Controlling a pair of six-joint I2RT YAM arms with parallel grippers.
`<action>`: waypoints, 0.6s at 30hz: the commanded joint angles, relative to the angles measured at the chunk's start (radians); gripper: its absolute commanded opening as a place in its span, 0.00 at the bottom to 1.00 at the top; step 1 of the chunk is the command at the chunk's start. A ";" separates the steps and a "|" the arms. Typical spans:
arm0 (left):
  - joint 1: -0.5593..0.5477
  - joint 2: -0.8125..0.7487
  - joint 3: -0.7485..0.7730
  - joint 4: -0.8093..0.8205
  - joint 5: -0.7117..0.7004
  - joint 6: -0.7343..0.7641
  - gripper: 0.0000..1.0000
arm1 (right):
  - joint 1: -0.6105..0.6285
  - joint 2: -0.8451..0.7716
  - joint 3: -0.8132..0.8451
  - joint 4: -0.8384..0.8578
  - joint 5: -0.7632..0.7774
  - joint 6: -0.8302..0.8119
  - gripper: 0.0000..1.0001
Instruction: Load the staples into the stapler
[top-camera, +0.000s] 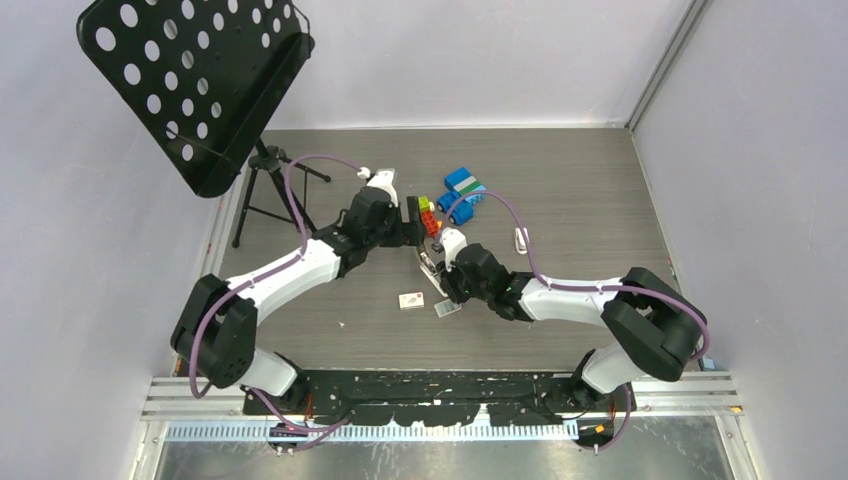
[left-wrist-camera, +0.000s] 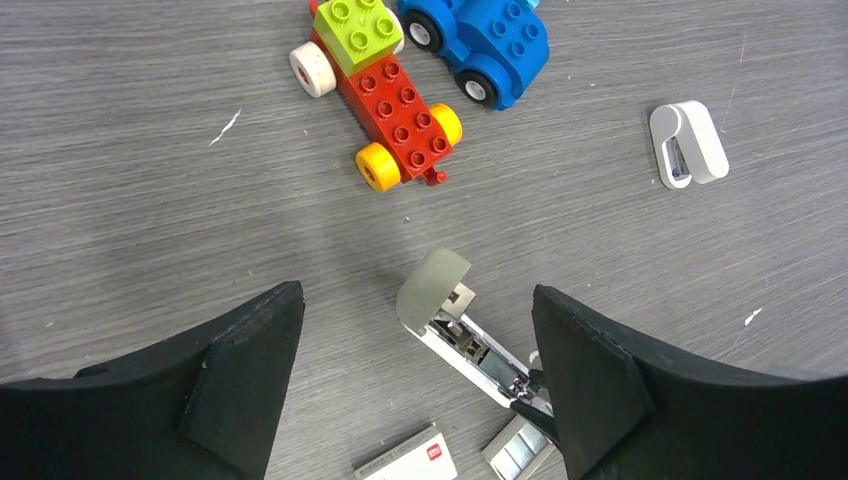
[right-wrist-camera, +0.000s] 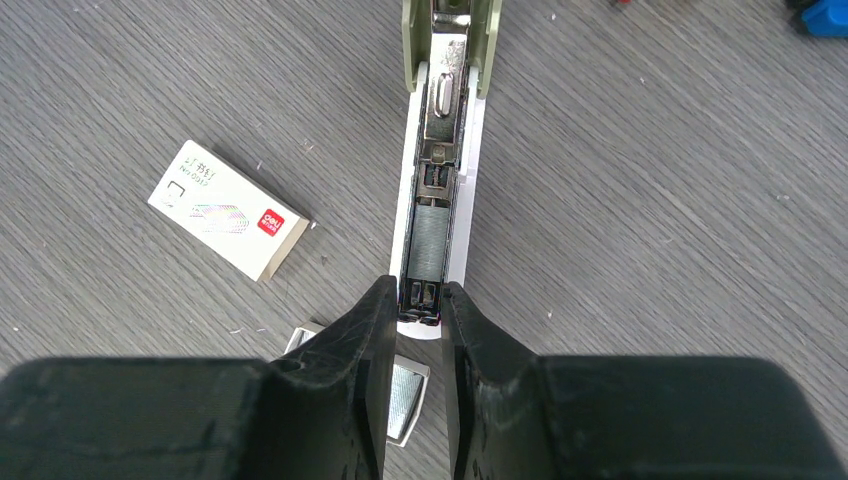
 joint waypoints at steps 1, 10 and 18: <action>0.013 0.027 0.041 0.081 0.033 -0.041 0.85 | 0.011 0.001 0.006 0.033 0.000 -0.017 0.26; 0.023 0.091 0.060 0.102 0.076 -0.062 0.62 | 0.012 -0.001 0.003 0.033 0.003 -0.022 0.24; 0.021 0.054 0.023 0.084 0.166 -0.053 0.34 | 0.012 -0.003 0.001 0.040 0.002 -0.021 0.23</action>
